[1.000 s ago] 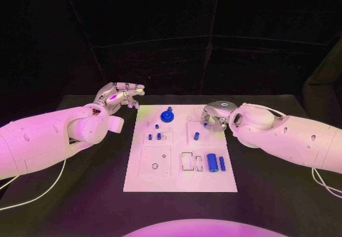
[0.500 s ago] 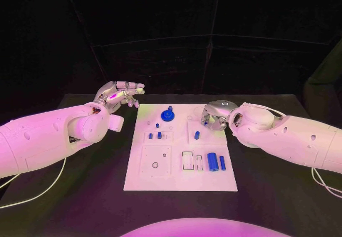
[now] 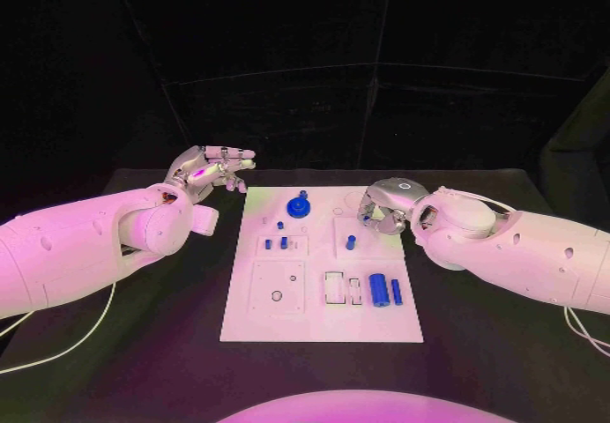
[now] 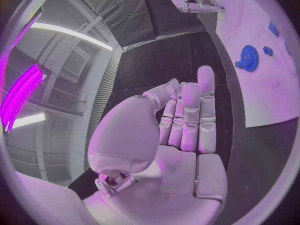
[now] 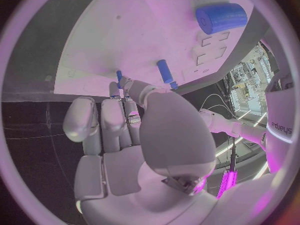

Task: Assemble the parts on the task board

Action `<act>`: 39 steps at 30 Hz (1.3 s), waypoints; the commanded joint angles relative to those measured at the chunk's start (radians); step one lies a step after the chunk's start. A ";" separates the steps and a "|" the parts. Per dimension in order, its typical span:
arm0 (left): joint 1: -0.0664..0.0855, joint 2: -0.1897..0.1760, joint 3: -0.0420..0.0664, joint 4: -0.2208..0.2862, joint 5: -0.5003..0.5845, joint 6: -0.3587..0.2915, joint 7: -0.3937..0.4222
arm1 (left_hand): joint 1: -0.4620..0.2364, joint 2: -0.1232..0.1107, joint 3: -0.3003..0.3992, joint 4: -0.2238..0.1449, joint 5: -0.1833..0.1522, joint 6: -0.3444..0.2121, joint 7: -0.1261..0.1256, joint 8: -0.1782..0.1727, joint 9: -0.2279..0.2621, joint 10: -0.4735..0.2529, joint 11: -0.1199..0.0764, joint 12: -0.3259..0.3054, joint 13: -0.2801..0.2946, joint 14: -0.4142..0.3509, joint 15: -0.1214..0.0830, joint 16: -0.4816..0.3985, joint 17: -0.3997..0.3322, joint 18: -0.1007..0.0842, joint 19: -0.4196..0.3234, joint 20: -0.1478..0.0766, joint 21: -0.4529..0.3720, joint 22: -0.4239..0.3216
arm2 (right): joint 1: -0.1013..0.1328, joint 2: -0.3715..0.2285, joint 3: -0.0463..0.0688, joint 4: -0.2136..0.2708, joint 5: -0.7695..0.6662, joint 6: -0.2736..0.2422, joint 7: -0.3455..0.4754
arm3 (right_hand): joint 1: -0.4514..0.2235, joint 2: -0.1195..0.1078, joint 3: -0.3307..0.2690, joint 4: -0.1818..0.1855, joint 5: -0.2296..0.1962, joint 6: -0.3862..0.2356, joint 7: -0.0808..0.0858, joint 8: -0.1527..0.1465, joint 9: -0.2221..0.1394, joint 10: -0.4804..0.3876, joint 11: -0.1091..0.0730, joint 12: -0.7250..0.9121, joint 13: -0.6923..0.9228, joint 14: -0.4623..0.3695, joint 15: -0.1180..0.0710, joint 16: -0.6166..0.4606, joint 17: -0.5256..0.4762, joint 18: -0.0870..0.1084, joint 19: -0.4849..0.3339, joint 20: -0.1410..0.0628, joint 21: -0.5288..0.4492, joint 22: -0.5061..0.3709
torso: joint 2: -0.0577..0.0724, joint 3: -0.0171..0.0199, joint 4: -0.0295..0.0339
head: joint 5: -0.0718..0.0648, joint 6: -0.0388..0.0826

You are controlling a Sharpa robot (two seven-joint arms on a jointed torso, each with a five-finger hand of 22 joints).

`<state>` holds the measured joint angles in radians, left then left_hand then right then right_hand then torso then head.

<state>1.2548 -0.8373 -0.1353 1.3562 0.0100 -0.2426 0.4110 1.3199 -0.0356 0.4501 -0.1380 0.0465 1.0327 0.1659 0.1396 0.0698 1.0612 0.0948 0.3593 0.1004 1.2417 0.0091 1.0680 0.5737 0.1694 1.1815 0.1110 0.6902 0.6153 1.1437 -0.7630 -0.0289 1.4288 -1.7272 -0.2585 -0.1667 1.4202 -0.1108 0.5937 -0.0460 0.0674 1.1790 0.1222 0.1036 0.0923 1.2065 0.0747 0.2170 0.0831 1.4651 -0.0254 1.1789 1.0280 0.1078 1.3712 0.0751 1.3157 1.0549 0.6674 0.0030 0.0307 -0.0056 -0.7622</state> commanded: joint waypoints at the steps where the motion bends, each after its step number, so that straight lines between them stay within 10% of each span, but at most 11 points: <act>1: 0.001 -0.001 0.001 -0.005 0.004 0.013 0.013 | 0.010 0.000 0.002 -0.007 0.004 -0.005 0.005 0.002 -0.001 -0.011 0.000 0.004 0.002 -0.006 -0.001 -0.004 -0.002 0.014 -0.003 -0.004 -0.004 0.000 | 0.002 -0.012 0.001 0.022 0.004 -0.069 -0.001 | -0.004 0.001 0.004 -0.004 0.002 0.000 0.005 -0.005 -0.001 0.026 -0.021 -0.006 0.000 0.023 -0.005 -0.006 -0.001 -0.013 0.007 0.000 0.007 0.001 | 0.000 0.0006 -0.0003 | 0.000 0.001; 12: 0.001 0.002 0.001 -0.015 0.004 0.016 0.010 | 0.010 -0.003 0.003 -0.010 0.004 -0.008 0.007 0.001 -0.002 -0.014 0.002 0.005 0.001 -0.007 0.000 -0.004 -0.004 0.014 -0.004 -0.004 -0.004 0.001 | 0.003 -0.085 0.003 0.153 0.100 -0.136 0.027 | -0.004 -0.003 0.011 -0.012 0.005 -0.003 0.007 -0.009 -0.001 0.023 -0.020 -0.008 0.001 0.024 -0.004 -0.001 0.004 -0.013 0.008 0.001 0.010 0.006 | 0.002 -0.0001 0.0001 | 0.000 0.000; 21: 0.001 0.011 0.001 -0.020 0.004 0.017 0.010 | 0.010 -0.003 0.004 -0.011 0.004 -0.011 0.009 0.001 -0.002 -0.016 0.003 0.006 0.001 -0.008 0.000 -0.004 -0.005 0.013 -0.004 -0.004 -0.003 0.001 | 0.003 -0.077 0.003 0.276 0.166 -0.183 0.061 | -0.009 -0.006 0.017 -0.017 0.008 -0.009 0.011 -0.014 -0.003 0.017 -0.016 -0.013 0.001 0.024 -0.002 0.000 0.004 -0.013 0.007 0.002 0.012 0.007 | 0.003 0.0003 0.0015 | 0.028 -0.010; 30: 0.002 0.018 0.001 -0.015 0.004 0.012 0.012 | 0.011 -0.003 0.005 -0.013 0.005 -0.013 0.010 0.000 -0.003 -0.017 0.004 0.007 0.000 -0.008 0.001 -0.004 -0.006 0.013 -0.004 -0.004 -0.003 0.002 | 0.000 0.006 0.002 0.267 0.162 -0.130 0.063 | -0.012 -0.006 0.020 -0.021 0.008 -0.015 0.014 -0.019 -0.004 0.009 -0.013 -0.018 0.000 0.024 0.001 0.003 0.006 -0.013 0.006 0.004 0.013 0.008 | 0.003 -0.0014 0.0011 | 0.064 -0.026; 39: 0.002 0.027 0.001 -0.013 0.004 0.011 0.012 | 0.010 -0.004 0.005 -0.013 0.005 -0.014 0.011 0.000 -0.003 -0.018 0.005 0.008 0.000 -0.008 0.001 -0.004 -0.006 0.013 -0.005 -0.004 -0.003 0.002 | -0.050 0.079 -0.001 0.224 0.126 -0.075 0.062 | -0.014 -0.005 0.021 -0.023 0.002 -0.020 0.017 -0.023 -0.005 0.004 -0.010 -0.021 -0.001 0.024 0.003 0.005 0.007 -0.013 0.005 0.005 0.013 0.008 | 0.003 -0.0020 0.0003 | 0.087 -0.043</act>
<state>1.2549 -0.8123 -0.1351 1.3413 0.0106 -0.2376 0.4110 1.3237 -0.0395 0.4558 -0.1437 0.0465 1.0254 0.1732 0.1395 0.0680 1.0506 0.0983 0.3640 0.1001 1.2418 0.0092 1.0681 0.5677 0.1694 1.1815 0.1110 0.6903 0.6164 1.0967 -0.6894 -0.0295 1.6583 -1.5806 -0.3722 -0.1144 1.4155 -0.1158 0.6117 -0.0640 0.0722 1.1646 0.1364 0.0840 0.0886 1.2064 0.0746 0.2025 0.0828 1.4651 -0.0253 1.1789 1.0341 0.1083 1.3710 0.0750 1.3237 1.0623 0.6700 0.0010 0.0318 0.0746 -0.7998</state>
